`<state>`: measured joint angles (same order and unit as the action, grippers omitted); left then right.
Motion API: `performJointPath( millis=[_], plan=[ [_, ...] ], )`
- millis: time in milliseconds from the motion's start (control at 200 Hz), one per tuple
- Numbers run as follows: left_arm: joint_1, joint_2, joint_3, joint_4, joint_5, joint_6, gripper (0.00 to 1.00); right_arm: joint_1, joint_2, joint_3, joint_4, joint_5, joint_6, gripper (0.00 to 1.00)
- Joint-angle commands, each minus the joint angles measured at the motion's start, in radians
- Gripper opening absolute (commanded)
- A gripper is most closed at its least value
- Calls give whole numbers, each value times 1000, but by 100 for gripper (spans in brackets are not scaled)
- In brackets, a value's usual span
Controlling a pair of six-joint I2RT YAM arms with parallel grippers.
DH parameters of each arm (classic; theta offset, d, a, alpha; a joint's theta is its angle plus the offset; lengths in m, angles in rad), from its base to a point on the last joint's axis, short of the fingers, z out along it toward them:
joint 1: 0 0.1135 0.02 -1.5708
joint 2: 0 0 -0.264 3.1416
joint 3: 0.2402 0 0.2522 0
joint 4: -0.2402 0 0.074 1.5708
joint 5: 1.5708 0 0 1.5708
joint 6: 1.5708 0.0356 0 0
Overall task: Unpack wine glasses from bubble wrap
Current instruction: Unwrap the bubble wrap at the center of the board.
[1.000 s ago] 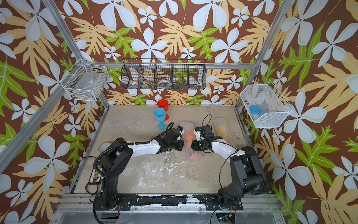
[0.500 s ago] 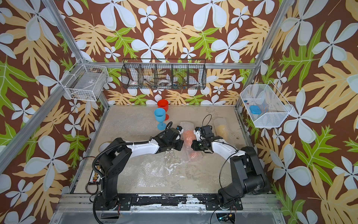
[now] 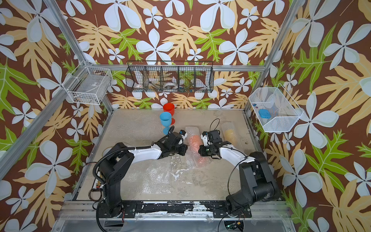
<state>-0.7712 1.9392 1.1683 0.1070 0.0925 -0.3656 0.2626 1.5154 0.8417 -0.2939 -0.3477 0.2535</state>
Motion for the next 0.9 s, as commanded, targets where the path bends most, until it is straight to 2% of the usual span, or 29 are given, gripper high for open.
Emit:
performJointPath(
  millis=[0, 360, 586, 791, 896],
  plan=[
    [14, -17, -11, 18, -2, -13, 0, 0, -4, -6, -51, 66, -14, 22],
    [39, -31, -41, 55, 39, -34, 0, 0, -9, -15, -56, 79, -13, 21],
    [40, -40, -38, 60, 61, -41, 0, -3, -19, -20, -34, 21, 7, 25],
    [40, -40, -31, 57, 65, -37, 0, -17, -56, -6, -38, 13, 22, 45],
    [40, -37, -26, 59, 81, -40, 0, -46, -83, 4, -44, 8, 23, 50]
  ],
)
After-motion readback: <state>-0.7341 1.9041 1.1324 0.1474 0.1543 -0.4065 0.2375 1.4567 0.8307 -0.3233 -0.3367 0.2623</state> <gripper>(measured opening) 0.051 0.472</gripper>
